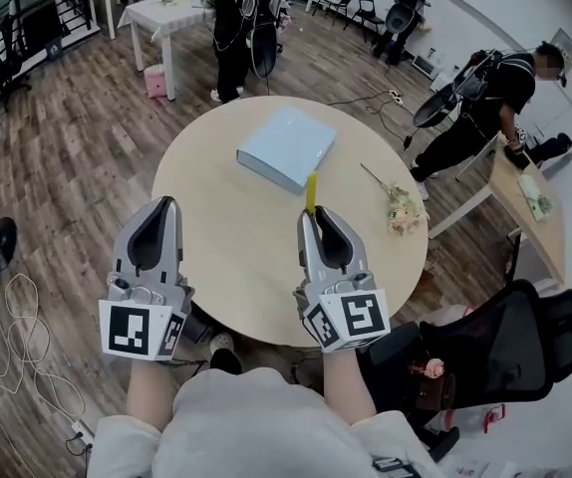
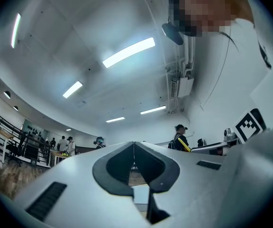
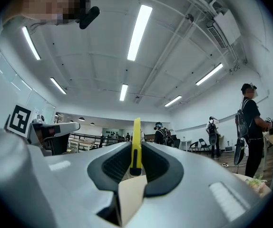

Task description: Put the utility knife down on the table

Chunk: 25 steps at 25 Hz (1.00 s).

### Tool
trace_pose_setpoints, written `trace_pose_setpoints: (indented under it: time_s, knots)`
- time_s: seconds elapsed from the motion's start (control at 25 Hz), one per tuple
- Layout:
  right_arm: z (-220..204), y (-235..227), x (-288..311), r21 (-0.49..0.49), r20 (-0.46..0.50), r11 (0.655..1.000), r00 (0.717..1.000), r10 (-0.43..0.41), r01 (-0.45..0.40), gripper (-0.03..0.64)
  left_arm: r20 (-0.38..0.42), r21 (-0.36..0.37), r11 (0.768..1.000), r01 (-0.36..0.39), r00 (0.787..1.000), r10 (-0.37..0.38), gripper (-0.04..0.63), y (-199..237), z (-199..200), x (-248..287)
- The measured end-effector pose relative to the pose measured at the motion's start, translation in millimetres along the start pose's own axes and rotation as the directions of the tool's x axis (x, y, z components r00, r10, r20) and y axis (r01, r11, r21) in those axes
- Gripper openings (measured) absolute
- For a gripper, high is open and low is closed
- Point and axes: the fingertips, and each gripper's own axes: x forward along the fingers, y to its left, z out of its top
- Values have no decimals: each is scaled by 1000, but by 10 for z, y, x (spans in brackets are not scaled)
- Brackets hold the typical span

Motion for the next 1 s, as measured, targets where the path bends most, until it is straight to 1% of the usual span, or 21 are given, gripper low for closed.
trace_pose_setpoints:
  time_s: [0.2, 0.52, 0.76, 1.0]
  knots:
    - [-84, 5, 360, -7, -6, 1000, 1000, -16, 16, 74, 3, -10, 1000, 17, 1000, -17, 9, 290, -109, 279]
    - [-262, -17, 739, 1, -28, 999, 999, -44, 44, 74, 0, -24, 999, 41, 999, -41, 9, 589, -277, 570]
    - [-540, -54, 980, 24, -90, 998, 995, -54, 56, 74, -17, -33, 998, 44, 999, -44, 9, 759, -441, 703]
    - [-937, -46, 1198, 63, -185, 996, 982, -45, 58, 74, -66, -62, 998, 16, 998, -21, 9, 981, -692, 764]
